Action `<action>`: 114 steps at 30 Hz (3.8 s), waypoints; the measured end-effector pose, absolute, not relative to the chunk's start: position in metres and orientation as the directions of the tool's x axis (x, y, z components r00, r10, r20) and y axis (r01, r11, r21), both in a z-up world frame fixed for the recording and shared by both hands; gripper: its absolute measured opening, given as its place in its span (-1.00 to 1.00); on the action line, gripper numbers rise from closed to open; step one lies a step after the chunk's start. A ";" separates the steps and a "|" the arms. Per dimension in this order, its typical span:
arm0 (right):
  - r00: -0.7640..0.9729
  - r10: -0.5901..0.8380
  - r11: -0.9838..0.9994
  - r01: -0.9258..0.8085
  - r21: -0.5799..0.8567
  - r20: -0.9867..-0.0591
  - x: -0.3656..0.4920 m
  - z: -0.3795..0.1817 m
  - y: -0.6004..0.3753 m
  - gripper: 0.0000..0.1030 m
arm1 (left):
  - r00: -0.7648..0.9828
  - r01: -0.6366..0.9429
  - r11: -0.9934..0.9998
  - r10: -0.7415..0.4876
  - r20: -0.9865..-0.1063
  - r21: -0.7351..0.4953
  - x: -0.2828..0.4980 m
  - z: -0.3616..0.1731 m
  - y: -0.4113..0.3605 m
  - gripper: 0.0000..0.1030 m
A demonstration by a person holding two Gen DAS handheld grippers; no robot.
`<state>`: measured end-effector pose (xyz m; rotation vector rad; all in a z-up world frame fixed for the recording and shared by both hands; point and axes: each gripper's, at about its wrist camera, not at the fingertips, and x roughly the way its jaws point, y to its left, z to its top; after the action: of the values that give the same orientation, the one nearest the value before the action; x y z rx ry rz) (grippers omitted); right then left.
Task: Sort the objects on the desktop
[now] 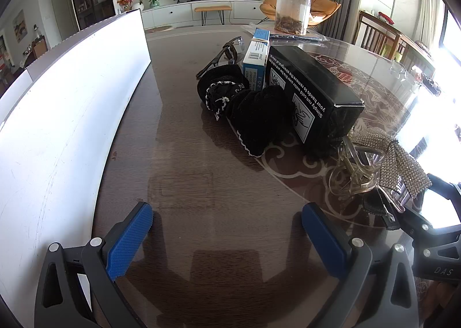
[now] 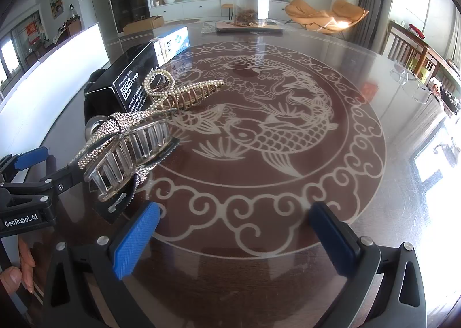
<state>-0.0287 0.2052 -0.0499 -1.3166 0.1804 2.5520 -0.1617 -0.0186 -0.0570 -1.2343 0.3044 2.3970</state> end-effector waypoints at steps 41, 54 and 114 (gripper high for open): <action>-0.551 0.183 -0.954 -0.299 -0.012 -0.814 -0.027 -0.048 0.204 1.00 | -0.514 -0.464 -0.886 0.270 -0.814 0.000 -0.162 -0.057 -0.019 1.00; -0.551 0.183 -0.954 -0.299 -0.012 -0.814 -0.027 -0.048 0.205 1.00 | -0.514 -0.465 -0.886 0.270 -0.814 0.000 -0.163 -0.057 -0.018 1.00; -0.551 0.183 -0.954 -0.299 -0.012 -0.814 -0.027 -0.048 0.205 1.00 | -0.534 -0.305 -0.940 0.300 -0.790 -0.151 -0.225 -0.015 -0.009 1.00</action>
<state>-0.0273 0.2053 -0.0480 -1.3128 0.1859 2.5411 -0.2246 -0.0094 -0.0152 -1.2790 0.0070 2.4847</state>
